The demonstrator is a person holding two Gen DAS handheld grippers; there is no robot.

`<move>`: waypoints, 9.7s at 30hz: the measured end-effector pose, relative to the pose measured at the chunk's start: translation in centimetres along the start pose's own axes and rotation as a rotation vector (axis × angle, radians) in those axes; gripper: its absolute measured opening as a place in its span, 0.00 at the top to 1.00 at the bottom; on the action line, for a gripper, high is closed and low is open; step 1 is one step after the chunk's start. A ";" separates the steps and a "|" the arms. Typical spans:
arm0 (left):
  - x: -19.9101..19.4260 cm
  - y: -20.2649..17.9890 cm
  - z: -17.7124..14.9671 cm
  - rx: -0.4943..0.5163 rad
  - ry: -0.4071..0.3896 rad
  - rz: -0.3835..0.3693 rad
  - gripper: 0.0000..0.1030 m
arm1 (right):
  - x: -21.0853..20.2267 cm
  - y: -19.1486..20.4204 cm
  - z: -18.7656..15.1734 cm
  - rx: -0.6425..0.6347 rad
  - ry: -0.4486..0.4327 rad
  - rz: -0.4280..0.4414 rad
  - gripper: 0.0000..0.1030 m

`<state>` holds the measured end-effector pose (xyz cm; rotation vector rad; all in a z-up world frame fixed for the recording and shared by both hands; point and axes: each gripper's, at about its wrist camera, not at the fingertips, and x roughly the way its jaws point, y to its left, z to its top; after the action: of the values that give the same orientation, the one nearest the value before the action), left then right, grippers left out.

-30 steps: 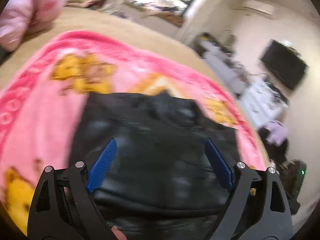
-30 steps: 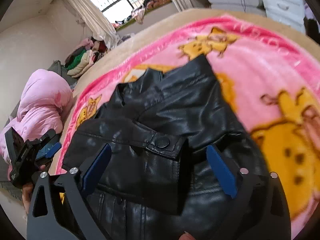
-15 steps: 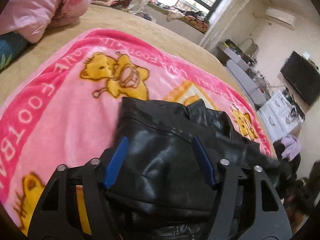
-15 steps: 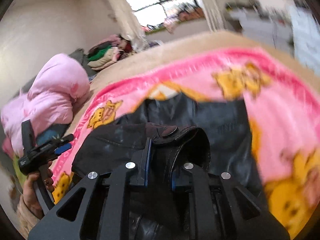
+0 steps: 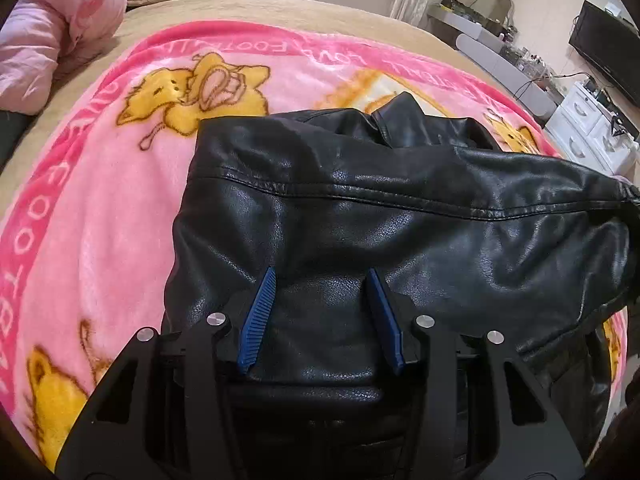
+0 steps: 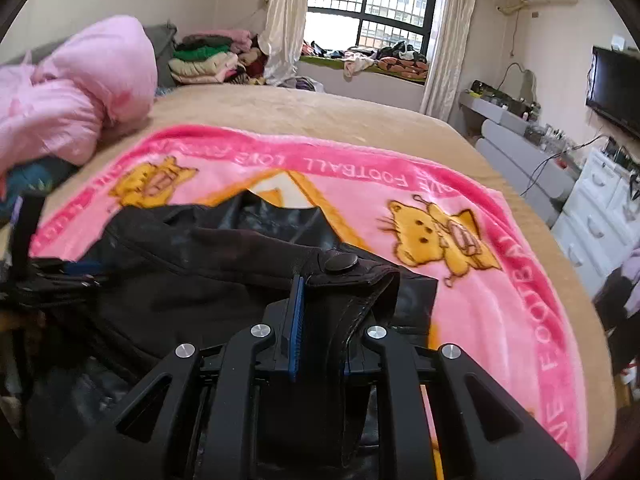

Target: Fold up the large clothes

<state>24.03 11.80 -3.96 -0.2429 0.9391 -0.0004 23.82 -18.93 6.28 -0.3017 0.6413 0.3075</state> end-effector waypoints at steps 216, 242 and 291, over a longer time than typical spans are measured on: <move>-16.6 3.7 -21.5 -0.136 0.072 -0.059 0.75 | -16.4 -2.6 -26.3 0.318 0.342 0.312 0.51; -19.4 1.6 -8.2 -0.185 -0.183 -0.217 0.92 | -18.7 -9.3 -12.0 0.506 -0.144 0.434 0.86; -5.0 6.0 4.5 -0.309 -0.147 -0.184 0.68 | 3.4 -12.7 -2.6 0.556 0.048 0.162 0.52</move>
<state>23.99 19.11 1.36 -0.6075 0.7651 -0.0068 29.69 -30.87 4.45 0.2776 0.7725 0.2652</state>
